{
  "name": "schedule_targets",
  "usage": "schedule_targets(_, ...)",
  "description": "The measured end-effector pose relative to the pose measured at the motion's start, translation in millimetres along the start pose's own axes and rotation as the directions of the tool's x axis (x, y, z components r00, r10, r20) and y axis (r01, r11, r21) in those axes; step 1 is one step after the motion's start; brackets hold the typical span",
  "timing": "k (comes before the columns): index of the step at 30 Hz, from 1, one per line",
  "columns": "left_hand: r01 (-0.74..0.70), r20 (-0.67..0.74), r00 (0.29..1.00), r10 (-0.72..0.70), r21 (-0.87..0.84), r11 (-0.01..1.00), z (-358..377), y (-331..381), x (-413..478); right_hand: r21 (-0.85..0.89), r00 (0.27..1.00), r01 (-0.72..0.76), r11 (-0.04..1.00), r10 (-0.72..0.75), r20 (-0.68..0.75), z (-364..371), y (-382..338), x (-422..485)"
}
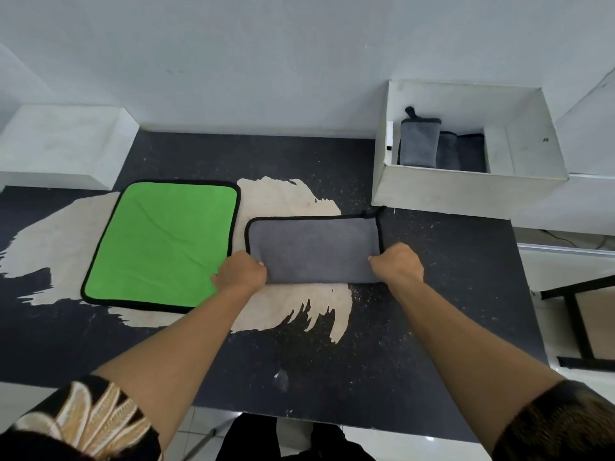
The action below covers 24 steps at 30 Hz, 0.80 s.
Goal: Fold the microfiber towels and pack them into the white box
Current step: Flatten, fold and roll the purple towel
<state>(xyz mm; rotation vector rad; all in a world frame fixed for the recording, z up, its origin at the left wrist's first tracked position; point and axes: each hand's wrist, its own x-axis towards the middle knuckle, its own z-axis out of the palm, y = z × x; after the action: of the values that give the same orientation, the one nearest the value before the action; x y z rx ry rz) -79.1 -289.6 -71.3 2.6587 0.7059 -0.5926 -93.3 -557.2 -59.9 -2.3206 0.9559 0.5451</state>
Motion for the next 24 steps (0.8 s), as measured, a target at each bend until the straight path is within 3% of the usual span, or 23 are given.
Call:
schedule_targets(4,-0.078,0.152,0.983,0.098,-0.131,0.988,-4,-5,-14,0.116,0.999,-0.016,0.993,0.012,0.040,-13,20,-11)
schedule_targets(8,-0.148,0.240,0.957,0.164,-0.085,0.985,1,1,-35,0.294,0.988,-0.147,0.944,0.129,0.081,-24,49,-21)
schedule_targets(10,-0.153,0.275,0.952,0.137,0.040,0.987,0,8,-46,0.313,0.978,-0.201,0.928,0.172,0.119,-25,64,-23)
schedule_targets(11,-0.136,0.266,0.959,0.099,0.121,0.983,-2,12,-53,0.317,0.975,-0.213,0.924,0.181,0.127,-25,68,-24)
schedule_targets(13,-0.113,0.111,0.990,0.087,0.259,0.959,-4,23,-64,0.315,0.976,-0.211,0.926,0.182,0.118,-24,73,-26)
schedule_targets(16,-0.339,-0.128,0.919,0.372,0.226,0.913,0,51,-79,0.297,0.989,-0.149,0.943,0.135,0.066,-24,74,-29)
schedule_targets(19,-0.487,0.061,0.871,0.488,-0.022,0.873,7,97,-95,0.267,0.998,-0.045,0.963,0.054,-0.024,-23,75,-32)
schedule_targets(21,-0.443,0.265,0.846,0.462,-0.132,0.887,17,127,-103,0.263,0.998,-0.003,0.965,0.021,-0.065,-23,75,-36)
schedule_targets(24,-0.303,0.389,0.830,0.400,-0.287,0.909,31,161,-117,0.218,0.989,0.106,0.970,-0.080,-0.126,-23,73,-45)
